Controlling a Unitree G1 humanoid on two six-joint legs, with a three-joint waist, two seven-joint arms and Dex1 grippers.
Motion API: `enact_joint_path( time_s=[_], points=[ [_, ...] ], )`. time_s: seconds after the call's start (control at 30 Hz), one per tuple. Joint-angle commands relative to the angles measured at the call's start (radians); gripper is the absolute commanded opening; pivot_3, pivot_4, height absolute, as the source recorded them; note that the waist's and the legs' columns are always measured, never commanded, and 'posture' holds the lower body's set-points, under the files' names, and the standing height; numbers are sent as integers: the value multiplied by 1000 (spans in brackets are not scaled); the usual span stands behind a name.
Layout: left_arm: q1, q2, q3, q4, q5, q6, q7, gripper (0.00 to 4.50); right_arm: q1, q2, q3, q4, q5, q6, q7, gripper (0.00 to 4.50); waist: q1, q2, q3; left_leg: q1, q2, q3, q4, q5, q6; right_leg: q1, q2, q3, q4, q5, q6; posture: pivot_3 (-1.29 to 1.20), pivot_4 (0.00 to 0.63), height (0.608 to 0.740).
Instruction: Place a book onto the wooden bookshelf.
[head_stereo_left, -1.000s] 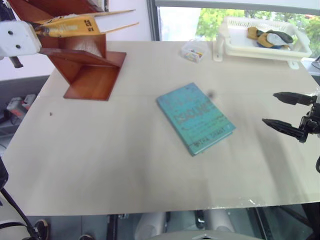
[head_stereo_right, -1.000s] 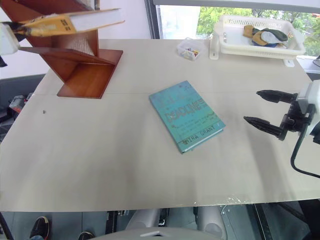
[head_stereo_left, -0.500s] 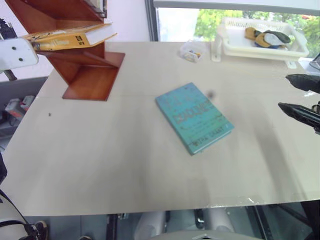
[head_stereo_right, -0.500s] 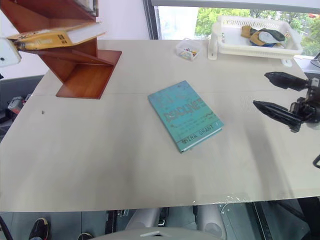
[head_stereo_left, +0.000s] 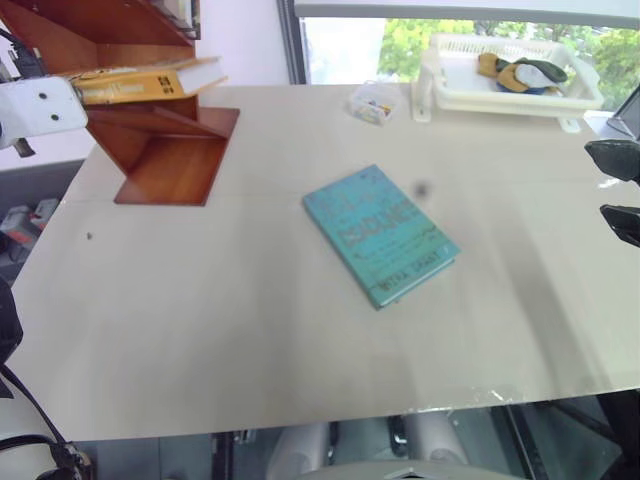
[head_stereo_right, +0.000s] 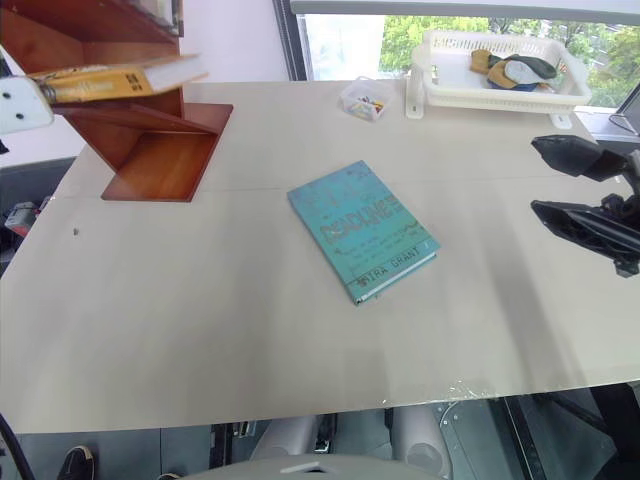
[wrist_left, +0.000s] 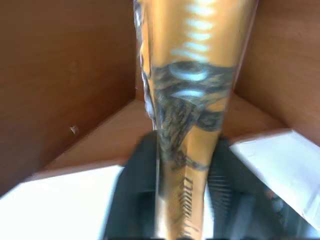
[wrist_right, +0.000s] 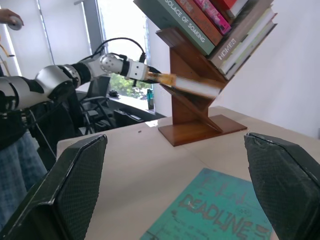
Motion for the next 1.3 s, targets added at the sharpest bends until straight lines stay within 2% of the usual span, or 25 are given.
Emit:
enact_joint_path(
  time_s=[0.03,0.13,0.3,0.37,0.47,0.57,0.67,0.7,0.83,1.0,1.13,1.3],
  points=[
    [-39,33,-8,2,22,7,33,3336,-5,-9,-25,-28,-6,-13,0,4500,2,0,0,0,0,0,0,0,0,0,0,0,0,0,0,0,150,740],
    [-49,44,-31,-2,52,0,73,4462,-5,-3,-22,-31,-13,-15,-2,4500,4,-1,0,-1,0,0,0,0,1,0,0,0,-1,0,0,0,150,740],
    [-95,64,-13,-3,42,23,78,4462,-3,-5,-32,-21,-20,-14,9,4500,5,-2,0,-2,-1,0,0,-1,2,0,-1,0,-3,1,1,0,150,740],
    [-119,51,65,4,-55,51,13,4462,-5,-6,-31,-7,-32,-19,10,4500,5,-3,0,-2,-1,0,0,-1,2,0,-1,0,-3,1,1,0,150,740],
    [-140,8,238,1,-272,96,-158,4462,-5,-9,-14,27,-68,-30,27,4500,5,-4,0,-2,-1,0,1,-1,2,-1,-1,-1,-3,1,1,0,150,740],
    [-99,-62,442,-36,-544,216,-448,4462,11,-19,16,66,-134,-49,57,4500,7,-4,0,-2,-1,0,2,-1,2,0,-2,-1,-2,1,2,0,150,740],
    [4,-114,560,-155,-738,399,-678,4462,63,-40,59,89,-249,-101,101,4500,3,-2,-1,-1,-1,1,3,-1,2,0,-1,0,-1,1,2,0,150,740],
    [96,-140,592,-260,-791,455,-676,4462,84,-39,66,97,-275,-117,112,4500,1,-2,-2,-1,-1,1,3,-1,2,0,-1,0,1,1,2,0,150,740],
    [643,-235,749,-895,-1039,899,-627,4462,196,-47,38,106,-334,-138,158,4500,-11,7,-7,0,2,3,4,1,-2,0,-4,5,1,1,1,0,150,740],
    [1113,-332,912,-1375,-1228,1184,-528,4462,319,-45,-3,99,-404,-176,168,4500,-17,0,-7,-5,4,2,3,1,-3,-7,-5,8,0,1,1,0,150,740],
    [1348,-431,883,-1508,-1159,1144,-435,4462,358,-8,5,129,-454,-214,134,4500,-1,8,-12,4,3,4,-1,-2,2,2,-6,9,-3,2,0,0,150,740],
    [1423,-462,840,-1508,-1108,1097,-386,4462,383,19,24,189,-509,-264,129,4500,26,7,-10,22,5,2,-2,-2,1,20,-5,5,-6,0,-2,0,150,740]
  ],
)
